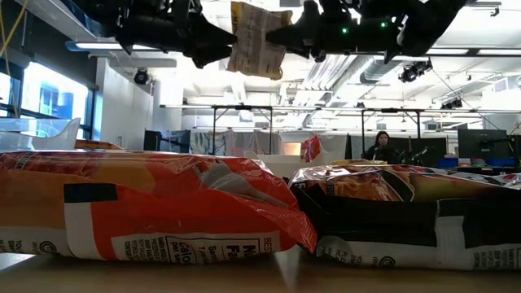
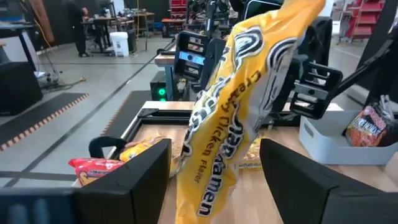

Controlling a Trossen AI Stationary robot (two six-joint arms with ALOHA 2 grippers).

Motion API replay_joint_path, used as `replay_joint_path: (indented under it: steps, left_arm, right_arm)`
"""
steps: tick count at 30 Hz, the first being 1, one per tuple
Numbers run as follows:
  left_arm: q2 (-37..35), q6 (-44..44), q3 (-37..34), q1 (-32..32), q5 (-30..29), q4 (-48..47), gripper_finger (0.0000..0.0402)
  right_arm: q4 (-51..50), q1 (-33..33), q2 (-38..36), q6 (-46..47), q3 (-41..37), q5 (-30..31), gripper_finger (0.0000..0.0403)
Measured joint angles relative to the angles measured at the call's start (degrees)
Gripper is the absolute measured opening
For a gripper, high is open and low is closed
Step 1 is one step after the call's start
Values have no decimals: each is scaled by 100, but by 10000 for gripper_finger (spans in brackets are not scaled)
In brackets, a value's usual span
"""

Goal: Sort Maruchan noodles
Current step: Put the yellow noodle pack into the transparent bin

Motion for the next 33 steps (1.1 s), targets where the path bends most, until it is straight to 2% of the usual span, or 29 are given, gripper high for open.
replay_joint_path:
  steps: [8, 15, 20, 26, 33]
  left_arm:
    - [50, -12, 0, -317, -2, 454, 237]
    - [128, -212, 210, -473, -37, 399, 222]
    - [252, -260, 408, -470, -39, 155, 193]
    - [260, -7, 433, -549, -89, 114, 139]
    - [245, -6, 435, -552, -89, -10, 94]
  right_arm:
    - [95, 0, 4, 150, -2, -140, 119]
    - [249, 4, 4, 285, 0, -300, 119]
    - [276, 4, 7, 341, 0, -320, 119]
    - [294, 20, 7, 388, 0, -352, 120]
    - [325, 61, 7, 429, 0, -41, 164]
